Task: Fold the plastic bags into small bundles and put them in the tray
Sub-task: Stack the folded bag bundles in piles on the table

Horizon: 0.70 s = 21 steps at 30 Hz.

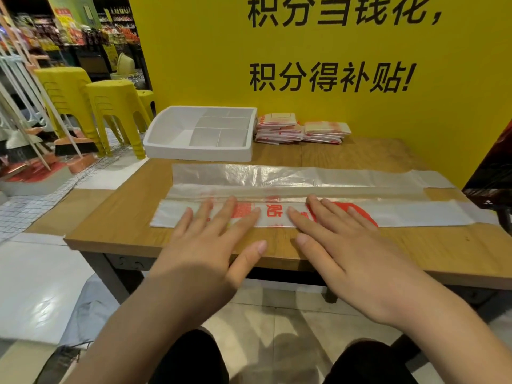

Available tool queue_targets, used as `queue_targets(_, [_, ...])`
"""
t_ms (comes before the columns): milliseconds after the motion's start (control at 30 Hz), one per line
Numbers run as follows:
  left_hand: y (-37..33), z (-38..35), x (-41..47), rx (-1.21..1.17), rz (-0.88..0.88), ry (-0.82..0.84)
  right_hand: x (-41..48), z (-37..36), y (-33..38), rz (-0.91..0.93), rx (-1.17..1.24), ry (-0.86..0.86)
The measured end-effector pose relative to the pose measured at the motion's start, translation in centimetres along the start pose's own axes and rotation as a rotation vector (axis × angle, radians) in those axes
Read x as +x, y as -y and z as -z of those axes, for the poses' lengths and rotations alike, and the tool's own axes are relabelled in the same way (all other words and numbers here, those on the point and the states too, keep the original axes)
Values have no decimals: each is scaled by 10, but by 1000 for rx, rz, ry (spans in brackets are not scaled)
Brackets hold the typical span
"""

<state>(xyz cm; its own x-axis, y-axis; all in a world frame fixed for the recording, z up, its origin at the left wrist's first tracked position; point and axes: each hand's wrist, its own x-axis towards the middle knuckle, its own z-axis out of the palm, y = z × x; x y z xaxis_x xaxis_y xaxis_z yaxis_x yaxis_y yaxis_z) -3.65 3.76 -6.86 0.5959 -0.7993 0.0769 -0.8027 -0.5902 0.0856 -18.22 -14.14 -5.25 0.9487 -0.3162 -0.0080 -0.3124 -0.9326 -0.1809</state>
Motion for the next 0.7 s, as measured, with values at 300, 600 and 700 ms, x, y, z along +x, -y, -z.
queue_targets(300, [47,11,-10,-76,81,38,-26,17,-77,-225,39,68])
queue_targets(600, [20,14,-11,-5,-64,-37,-38,14,-46,-161,-33,-95])
queue_targets(700, [15,5,-8,-59,-161,-58,-37,6,-39,-66,-57,-98])
